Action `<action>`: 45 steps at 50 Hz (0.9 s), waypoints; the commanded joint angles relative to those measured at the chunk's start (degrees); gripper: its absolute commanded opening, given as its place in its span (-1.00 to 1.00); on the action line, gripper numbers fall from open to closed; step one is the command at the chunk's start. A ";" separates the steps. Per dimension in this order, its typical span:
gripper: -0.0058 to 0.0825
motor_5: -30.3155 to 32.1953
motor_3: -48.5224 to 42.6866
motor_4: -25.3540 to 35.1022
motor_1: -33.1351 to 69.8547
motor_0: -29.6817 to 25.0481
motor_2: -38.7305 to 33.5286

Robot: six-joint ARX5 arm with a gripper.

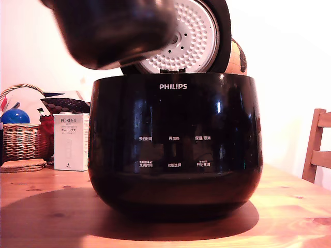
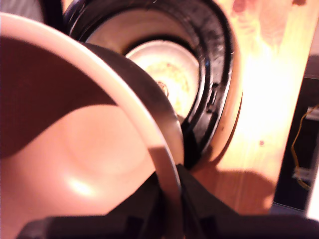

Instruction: Place the pot you are holding inside the rice cooker

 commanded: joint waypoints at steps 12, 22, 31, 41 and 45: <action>-0.92 4.17 4.52 1.20 3.32 -0.76 2.08; -0.92 6.62 4.74 1.97 5.62 -2.21 4.31; -0.92 10.16 4.17 2.29 8.22 -2.51 6.45; -0.92 11.82 0.24 2.27 11.85 -2.49 9.49; -0.92 13.05 -1.81 2.25 13.38 -2.49 10.84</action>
